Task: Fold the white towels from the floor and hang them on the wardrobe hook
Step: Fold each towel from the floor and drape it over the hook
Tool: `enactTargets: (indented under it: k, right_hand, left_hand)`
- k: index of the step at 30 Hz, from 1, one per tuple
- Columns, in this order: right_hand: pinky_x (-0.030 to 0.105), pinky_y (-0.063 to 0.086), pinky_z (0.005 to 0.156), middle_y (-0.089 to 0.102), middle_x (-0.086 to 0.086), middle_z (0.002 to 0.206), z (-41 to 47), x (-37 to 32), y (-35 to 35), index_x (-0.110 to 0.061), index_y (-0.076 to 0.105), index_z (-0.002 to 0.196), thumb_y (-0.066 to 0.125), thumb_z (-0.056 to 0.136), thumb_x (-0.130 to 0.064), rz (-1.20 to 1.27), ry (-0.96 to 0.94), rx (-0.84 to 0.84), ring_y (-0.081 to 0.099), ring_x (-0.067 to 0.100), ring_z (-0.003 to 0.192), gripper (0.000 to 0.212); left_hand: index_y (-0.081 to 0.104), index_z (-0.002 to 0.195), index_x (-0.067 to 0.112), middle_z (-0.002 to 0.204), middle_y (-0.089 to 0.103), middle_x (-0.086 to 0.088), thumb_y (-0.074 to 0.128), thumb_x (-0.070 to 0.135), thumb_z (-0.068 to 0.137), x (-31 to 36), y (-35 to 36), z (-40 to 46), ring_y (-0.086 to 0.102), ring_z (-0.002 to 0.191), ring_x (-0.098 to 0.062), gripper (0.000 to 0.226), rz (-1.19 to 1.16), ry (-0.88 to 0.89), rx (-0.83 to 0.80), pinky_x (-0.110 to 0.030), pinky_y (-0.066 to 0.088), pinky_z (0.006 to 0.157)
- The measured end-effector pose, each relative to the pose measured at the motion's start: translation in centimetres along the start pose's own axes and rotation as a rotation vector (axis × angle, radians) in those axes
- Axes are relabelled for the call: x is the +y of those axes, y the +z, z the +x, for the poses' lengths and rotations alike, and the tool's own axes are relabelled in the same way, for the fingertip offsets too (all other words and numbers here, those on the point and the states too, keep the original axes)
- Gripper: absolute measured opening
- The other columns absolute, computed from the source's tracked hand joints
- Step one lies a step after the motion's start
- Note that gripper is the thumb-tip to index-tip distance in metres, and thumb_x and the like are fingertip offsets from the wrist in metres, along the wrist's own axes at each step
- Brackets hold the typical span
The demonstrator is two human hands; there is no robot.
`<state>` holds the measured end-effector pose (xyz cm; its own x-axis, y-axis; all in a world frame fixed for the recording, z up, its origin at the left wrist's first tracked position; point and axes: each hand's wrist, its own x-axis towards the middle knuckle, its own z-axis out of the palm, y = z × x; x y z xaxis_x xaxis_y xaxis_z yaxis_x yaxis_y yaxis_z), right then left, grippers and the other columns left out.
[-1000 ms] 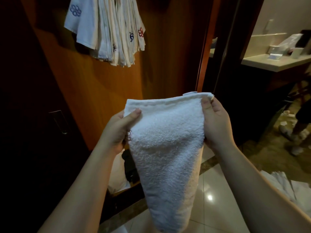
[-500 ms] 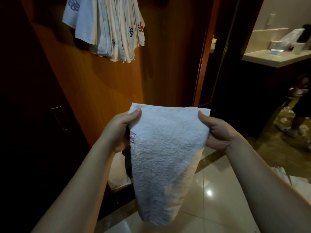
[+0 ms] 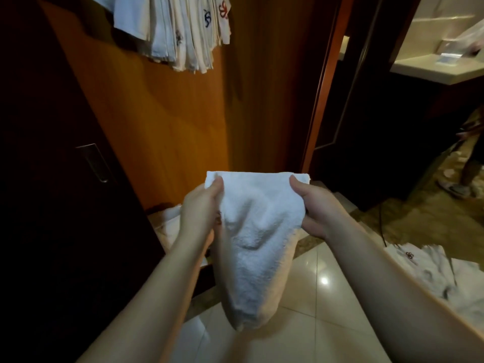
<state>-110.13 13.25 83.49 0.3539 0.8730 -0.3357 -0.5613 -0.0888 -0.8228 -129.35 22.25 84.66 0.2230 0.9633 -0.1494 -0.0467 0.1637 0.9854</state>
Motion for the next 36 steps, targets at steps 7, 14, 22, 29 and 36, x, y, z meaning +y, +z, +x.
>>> enactTargets:
  k: [7,14,22,29,36]
  right_hand:
    - [0.016,0.054,0.078,0.065,-0.042,0.099,-4.3,3.8,4.8,-0.075,0.051,0.108,0.039,0.099,-0.066,-0.512,-0.437,0.196,0.064,-0.014,0.094,0.017]
    - [0.015,0.055,0.086,0.072,-0.025,0.106,-5.6,3.9,5.0,-0.061,0.065,0.104,0.041,0.08,-0.083,-0.483,-0.392,-0.105,0.067,-0.005,0.103,0.04]
    - [0.038,0.055,0.095,0.073,0.005,0.104,-4.4,2.2,3.1,-0.032,0.076,0.109,0.052,0.091,-0.024,-0.391,-0.335,-0.354,0.07,0.019,0.102,0.031]
    - [0.012,0.051,0.078,0.068,-0.012,0.101,-4.7,1.5,3.3,-0.057,0.045,0.121,0.056,0.091,-0.019,-0.856,-0.534,-0.197,0.066,0.002,0.094,0.05]
    - [0.049,0.045,0.109,0.07,-0.015,0.121,-4.1,-0.5,2.1,-0.085,0.043,0.108,0.057,0.086,-0.06,-0.704,-0.441,-0.181,0.066,0.01,0.116,0.036]
  left_hand:
    - [0.067,0.086,0.037,0.084,0.071,0.027,0.052,0.045,0.101,-1.6,3.3,-6.6,0.065,0.078,0.011,0.023,0.138,0.302,0.051,-0.006,0.047,0.06]
    - [0.07,0.122,0.018,0.103,0.076,0.011,0.055,0.035,0.097,-1.7,3.6,-7.8,0.07,0.097,0.0,0.033,0.077,0.371,-0.158,-0.011,0.053,0.074]
    - [0.072,0.119,0.034,0.122,0.072,0.001,0.045,0.059,0.091,-1.2,2.0,-4.8,0.064,0.12,-0.014,0.046,0.02,0.154,-0.59,-0.036,0.049,0.101]
    - [0.065,0.09,0.071,0.095,0.065,0.045,0.045,0.055,0.086,-0.2,2.2,-4.3,0.055,0.098,0.027,0.026,0.297,0.257,-0.442,0.0,0.04,0.081]
    - [0.071,0.11,0.038,0.118,0.064,0.035,0.028,0.048,0.1,2.4,0.7,-3.2,0.053,0.116,0.017,0.046,0.27,0.431,-0.511,-0.009,0.04,0.096]
